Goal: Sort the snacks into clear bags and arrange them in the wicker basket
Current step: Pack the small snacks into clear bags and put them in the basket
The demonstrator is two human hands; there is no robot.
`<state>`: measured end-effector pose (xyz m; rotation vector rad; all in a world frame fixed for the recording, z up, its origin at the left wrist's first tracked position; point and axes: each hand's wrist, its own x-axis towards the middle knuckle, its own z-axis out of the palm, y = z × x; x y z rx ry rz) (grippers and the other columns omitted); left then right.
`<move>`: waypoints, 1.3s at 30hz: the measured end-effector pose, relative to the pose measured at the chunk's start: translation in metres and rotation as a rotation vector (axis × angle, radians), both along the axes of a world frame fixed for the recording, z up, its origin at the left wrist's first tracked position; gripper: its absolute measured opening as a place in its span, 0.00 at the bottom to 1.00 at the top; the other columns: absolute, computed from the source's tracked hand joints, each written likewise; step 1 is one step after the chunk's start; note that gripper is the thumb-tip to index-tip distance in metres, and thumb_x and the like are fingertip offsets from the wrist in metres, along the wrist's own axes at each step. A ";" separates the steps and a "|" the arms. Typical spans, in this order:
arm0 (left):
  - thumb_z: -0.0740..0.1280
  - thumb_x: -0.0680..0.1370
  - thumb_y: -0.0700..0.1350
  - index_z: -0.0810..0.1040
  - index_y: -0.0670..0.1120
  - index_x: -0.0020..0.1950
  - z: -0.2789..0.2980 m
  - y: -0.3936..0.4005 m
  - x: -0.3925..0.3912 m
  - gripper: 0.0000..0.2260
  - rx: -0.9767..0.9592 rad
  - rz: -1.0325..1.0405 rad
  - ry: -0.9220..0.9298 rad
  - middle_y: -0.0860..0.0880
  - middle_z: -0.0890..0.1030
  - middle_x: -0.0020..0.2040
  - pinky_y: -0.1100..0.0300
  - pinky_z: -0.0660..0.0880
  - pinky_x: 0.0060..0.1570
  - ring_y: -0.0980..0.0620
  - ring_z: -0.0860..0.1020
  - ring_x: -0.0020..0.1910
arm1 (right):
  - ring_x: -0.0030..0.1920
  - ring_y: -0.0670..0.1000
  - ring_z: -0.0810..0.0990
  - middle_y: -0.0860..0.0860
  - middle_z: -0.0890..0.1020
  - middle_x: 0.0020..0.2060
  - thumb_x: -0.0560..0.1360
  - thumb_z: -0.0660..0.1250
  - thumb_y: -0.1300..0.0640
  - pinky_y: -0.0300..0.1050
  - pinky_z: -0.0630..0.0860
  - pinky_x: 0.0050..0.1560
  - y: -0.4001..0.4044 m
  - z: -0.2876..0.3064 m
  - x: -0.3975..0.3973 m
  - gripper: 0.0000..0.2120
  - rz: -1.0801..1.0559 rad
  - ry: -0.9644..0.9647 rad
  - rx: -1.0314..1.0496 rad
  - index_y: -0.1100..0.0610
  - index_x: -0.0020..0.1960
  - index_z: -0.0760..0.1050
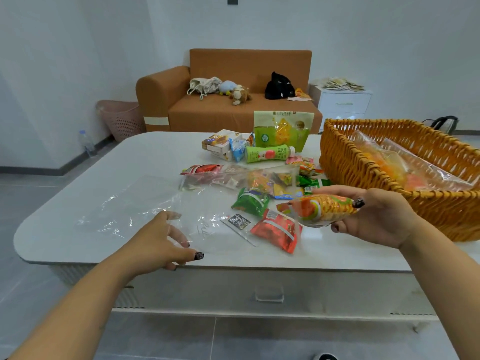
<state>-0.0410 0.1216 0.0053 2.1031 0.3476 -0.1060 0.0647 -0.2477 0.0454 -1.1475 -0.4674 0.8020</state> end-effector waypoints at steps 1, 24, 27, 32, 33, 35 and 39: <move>0.80 0.66 0.42 0.64 0.50 0.69 0.001 -0.001 0.000 0.37 -0.007 -0.006 0.003 0.46 0.80 0.47 0.62 0.77 0.31 0.55 0.82 0.32 | 0.49 0.55 0.81 0.60 0.80 0.56 0.57 0.77 0.53 0.43 0.79 0.42 -0.002 -0.002 0.001 0.33 -0.012 0.010 0.013 0.61 0.61 0.79; 0.80 0.64 0.51 0.64 0.51 0.71 0.013 -0.030 -0.012 0.40 -0.488 -0.223 0.107 0.48 0.80 0.61 0.53 0.83 0.39 0.43 0.84 0.50 | 0.51 0.48 0.83 0.45 0.80 0.56 0.67 0.78 0.63 0.47 0.81 0.53 0.093 -0.001 -0.053 0.25 -0.116 -0.649 -0.540 0.42 0.58 0.78; 0.74 0.65 0.66 0.66 0.52 0.70 0.018 -0.035 -0.014 0.38 -0.673 -0.247 0.132 0.47 0.81 0.63 0.52 0.83 0.37 0.37 0.82 0.54 | 0.51 0.48 0.83 0.45 0.82 0.55 0.65 0.79 0.63 0.51 0.81 0.52 0.098 -0.002 -0.053 0.26 -0.145 -0.600 -0.512 0.42 0.57 0.78; 0.60 0.78 0.56 0.71 0.50 0.65 0.013 -0.045 -0.013 0.18 -0.605 -0.125 0.080 0.46 0.84 0.53 0.46 0.82 0.45 0.44 0.84 0.50 | 0.55 0.46 0.82 0.43 0.83 0.54 0.71 0.73 0.66 0.41 0.79 0.56 0.109 -0.007 -0.059 0.20 -0.003 -0.579 -0.464 0.49 0.58 0.80; 0.60 0.79 0.55 0.71 0.50 0.65 0.011 -0.046 -0.012 0.17 -0.596 -0.107 0.068 0.45 0.84 0.53 0.46 0.82 0.46 0.45 0.84 0.49 | 0.55 0.46 0.82 0.43 0.83 0.54 0.72 0.72 0.68 0.41 0.78 0.57 0.111 -0.011 -0.061 0.20 0.015 -0.596 -0.475 0.49 0.58 0.80; 0.60 0.80 0.54 0.73 0.49 0.63 0.007 -0.047 -0.013 0.15 -0.587 -0.088 0.057 0.44 0.84 0.53 0.46 0.82 0.47 0.46 0.84 0.48 | 0.54 0.43 0.82 0.42 0.84 0.52 0.73 0.70 0.68 0.37 0.77 0.55 0.117 -0.017 -0.061 0.19 0.013 -0.629 -0.489 0.50 0.59 0.80; 0.62 0.81 0.51 0.73 0.48 0.62 0.002 -0.043 -0.009 0.12 -0.644 0.015 -0.034 0.46 0.86 0.48 0.47 0.83 0.43 0.47 0.85 0.45 | 0.55 0.41 0.81 0.44 0.83 0.56 0.76 0.67 0.68 0.30 0.75 0.51 0.123 -0.013 -0.051 0.17 0.039 -0.489 -0.454 0.54 0.62 0.78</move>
